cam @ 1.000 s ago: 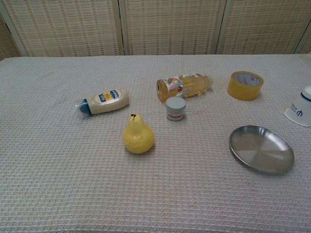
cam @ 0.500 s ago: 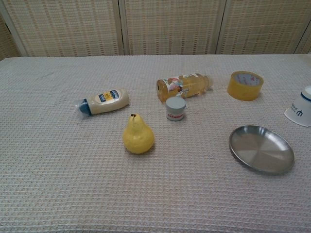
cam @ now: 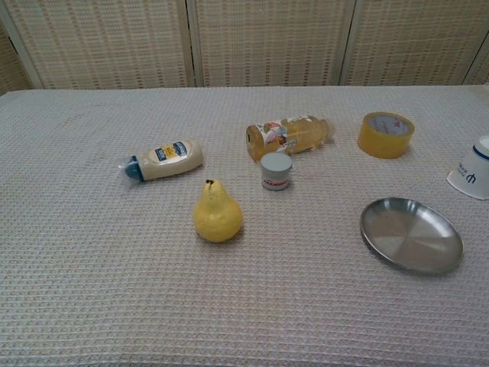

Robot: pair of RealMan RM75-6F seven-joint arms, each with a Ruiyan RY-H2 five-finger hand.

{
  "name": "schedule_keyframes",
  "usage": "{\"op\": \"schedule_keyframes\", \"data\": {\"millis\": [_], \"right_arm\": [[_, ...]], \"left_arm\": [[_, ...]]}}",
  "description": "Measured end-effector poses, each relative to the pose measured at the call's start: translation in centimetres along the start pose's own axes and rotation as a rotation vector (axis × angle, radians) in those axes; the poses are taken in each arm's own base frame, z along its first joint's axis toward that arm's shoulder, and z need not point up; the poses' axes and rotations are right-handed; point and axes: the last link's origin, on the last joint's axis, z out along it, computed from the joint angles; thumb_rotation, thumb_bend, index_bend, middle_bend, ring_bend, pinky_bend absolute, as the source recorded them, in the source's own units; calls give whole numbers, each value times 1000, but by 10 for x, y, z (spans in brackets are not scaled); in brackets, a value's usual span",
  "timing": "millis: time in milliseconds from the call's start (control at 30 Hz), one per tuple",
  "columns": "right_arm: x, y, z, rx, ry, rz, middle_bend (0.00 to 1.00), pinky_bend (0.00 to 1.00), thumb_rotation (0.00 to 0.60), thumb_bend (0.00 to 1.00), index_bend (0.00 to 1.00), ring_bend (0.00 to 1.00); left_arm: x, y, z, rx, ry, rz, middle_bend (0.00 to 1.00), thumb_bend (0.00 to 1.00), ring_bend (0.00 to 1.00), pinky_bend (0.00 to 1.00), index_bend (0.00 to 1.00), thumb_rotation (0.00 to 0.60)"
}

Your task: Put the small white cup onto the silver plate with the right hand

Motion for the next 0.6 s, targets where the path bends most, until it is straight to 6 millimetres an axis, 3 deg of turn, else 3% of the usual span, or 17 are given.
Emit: {"op": "schedule_keyframes", "data": {"millis": [200, 600], "right_arm": [[-6, 4, 7, 3, -15, 2, 840, 1000, 600, 290, 510, 731], [-13, 7, 9, -14, -53, -19, 840, 1000, 600, 214, 435, 730]], "left_arm": [[0, 0, 0, 4, 0, 4, 444, 516, 419, 378, 371, 600], [0, 1, 0, 0, 3, 5, 456, 514, 419, 378, 374, 600]]}}
